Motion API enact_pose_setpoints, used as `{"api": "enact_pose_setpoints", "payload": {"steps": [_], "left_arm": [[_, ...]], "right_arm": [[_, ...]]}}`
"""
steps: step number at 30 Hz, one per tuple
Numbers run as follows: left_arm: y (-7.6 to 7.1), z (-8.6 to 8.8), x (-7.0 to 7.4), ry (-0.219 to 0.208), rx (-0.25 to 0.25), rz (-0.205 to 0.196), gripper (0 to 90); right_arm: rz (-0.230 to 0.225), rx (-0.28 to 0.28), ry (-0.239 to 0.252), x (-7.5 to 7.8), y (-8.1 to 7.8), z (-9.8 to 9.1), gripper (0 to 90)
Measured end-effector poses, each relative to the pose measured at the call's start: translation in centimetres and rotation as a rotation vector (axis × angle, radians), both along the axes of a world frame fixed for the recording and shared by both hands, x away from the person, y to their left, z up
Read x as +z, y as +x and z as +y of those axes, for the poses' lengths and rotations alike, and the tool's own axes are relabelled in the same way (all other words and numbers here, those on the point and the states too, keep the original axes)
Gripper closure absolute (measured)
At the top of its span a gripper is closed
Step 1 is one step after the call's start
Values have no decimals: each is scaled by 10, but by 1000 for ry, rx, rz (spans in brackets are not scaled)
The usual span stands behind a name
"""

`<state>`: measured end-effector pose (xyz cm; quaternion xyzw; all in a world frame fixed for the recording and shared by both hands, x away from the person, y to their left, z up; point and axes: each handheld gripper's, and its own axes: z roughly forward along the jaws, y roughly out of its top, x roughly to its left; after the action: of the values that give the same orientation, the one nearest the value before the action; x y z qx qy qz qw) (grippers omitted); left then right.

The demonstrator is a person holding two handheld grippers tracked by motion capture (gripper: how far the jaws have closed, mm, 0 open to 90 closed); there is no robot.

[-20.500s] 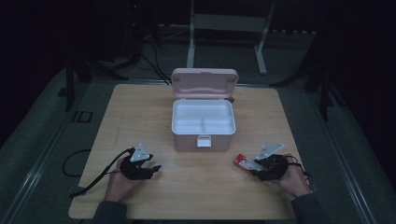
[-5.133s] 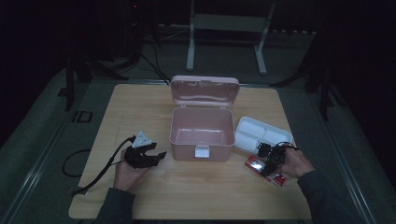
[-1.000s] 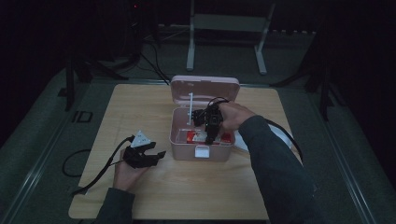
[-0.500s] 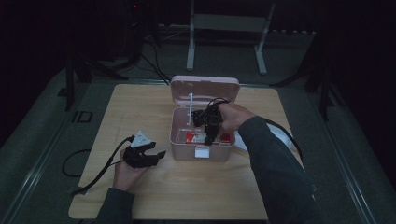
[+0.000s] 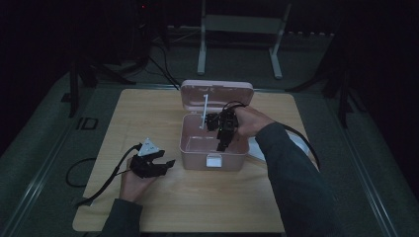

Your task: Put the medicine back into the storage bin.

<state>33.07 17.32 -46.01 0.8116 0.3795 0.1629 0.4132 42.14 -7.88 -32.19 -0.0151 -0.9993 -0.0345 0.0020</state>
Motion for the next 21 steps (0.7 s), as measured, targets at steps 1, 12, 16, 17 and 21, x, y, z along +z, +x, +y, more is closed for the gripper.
{"api": "enact_pose_setpoints", "payload": {"steps": [1,12,16,17,21], "left_arm": [[0,0,0,-1,0,-1,410],[1,0,-1,2,0,1,410],[1,0,-1,2,0,2,410],[1,0,-1,2,0,2,410],[1,-1,-1,-1,1,2,410]], "right_arm": [[-6,-5,2,1,0,-1,499],[-49,-61,33,14,3,-34,518],[-82,-91,42,22,3,-52,538],[-90,-100,46,24,3,-57,541],[-103,-143,56,30,1,-78,529]]}}
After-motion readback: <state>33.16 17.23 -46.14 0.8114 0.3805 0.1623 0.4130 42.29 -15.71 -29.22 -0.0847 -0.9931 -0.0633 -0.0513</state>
